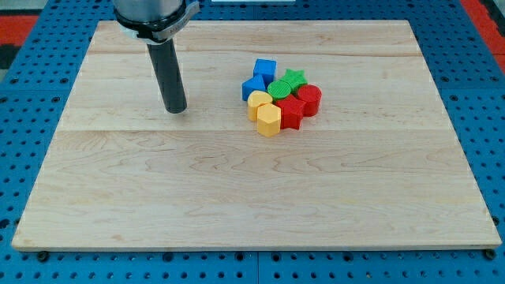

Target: Move your arm towards bottom center

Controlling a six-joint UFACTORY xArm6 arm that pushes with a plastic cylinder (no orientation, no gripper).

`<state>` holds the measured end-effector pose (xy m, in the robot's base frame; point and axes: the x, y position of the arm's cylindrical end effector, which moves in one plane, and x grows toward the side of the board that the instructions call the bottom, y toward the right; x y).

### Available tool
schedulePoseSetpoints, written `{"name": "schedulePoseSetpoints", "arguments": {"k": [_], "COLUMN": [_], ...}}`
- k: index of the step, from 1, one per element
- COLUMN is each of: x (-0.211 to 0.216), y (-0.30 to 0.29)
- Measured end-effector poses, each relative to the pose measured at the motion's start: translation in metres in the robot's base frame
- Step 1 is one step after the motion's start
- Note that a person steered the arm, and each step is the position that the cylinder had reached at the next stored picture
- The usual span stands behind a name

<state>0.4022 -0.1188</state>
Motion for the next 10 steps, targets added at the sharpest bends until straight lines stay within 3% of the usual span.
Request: {"name": "schedulePoseSetpoints", "arguments": {"k": [10], "x": [0.034], "y": [0.025]}}
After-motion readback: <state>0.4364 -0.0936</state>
